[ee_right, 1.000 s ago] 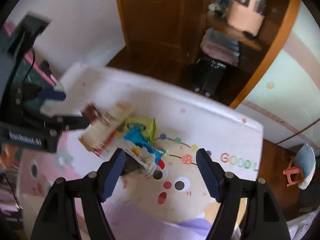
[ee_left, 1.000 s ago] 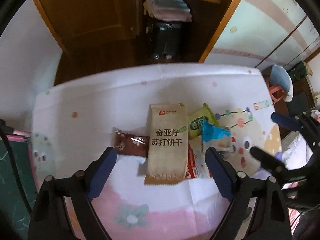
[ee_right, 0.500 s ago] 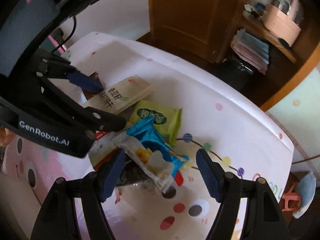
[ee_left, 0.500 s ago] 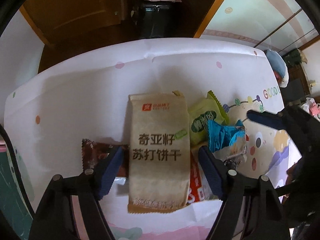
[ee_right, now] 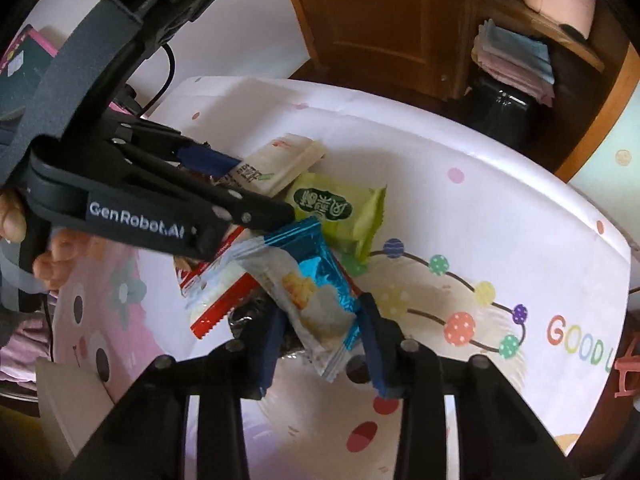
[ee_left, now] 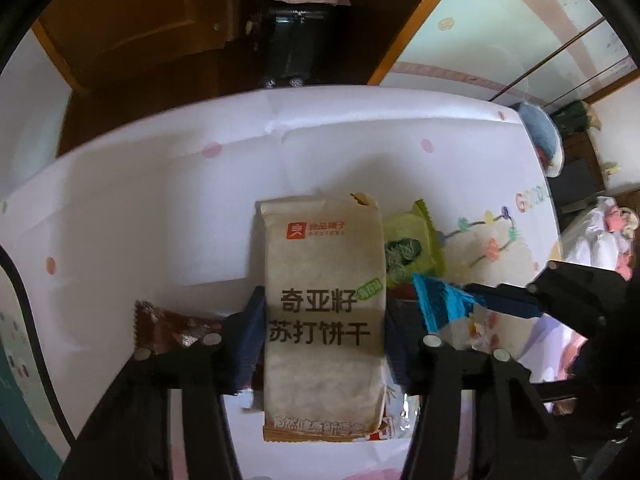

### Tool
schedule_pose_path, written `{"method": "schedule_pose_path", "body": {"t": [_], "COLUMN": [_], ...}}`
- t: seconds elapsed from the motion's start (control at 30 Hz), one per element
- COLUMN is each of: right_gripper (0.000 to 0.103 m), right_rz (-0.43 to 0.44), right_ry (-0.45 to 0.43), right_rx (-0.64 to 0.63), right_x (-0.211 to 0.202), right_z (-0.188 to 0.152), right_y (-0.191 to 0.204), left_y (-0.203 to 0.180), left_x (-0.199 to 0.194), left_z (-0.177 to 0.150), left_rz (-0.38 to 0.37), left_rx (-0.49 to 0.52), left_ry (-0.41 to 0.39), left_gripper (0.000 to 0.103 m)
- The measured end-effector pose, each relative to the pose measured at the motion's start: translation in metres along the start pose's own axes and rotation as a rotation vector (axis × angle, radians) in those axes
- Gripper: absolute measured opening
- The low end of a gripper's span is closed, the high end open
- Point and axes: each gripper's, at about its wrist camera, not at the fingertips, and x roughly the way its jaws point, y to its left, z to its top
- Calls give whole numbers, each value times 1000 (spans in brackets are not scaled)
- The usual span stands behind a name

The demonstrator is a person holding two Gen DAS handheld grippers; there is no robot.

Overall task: Organize snacks
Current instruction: 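Grasp the beige cracker packet with left tool while right tool grasps blue-white packet, then carry both packets into the white tray and open both tools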

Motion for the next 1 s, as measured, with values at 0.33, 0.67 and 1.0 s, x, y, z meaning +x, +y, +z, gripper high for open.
{"method": "schedule_pose_path", "body": {"t": [0.33, 0.67, 1.0], "right_gripper": [32, 32, 32], "right_rz": [-9, -49, -102], "right_ry": [-79, -125, -179], "right_rx": [49, 34, 57], "right_x": [-33, -97, -186], "right_z": [-9, -24, -59], "right_y": [9, 41, 82], "left_y": [6, -9, -50], "left_x": [-21, -117, -238], "left_z": [-27, -73, -153], "left_rz": [82, 76, 99], "left_rx": [-32, -50, -22], "left_ry": [-40, -148, -290], "left_gripper": [51, 51, 51]}}
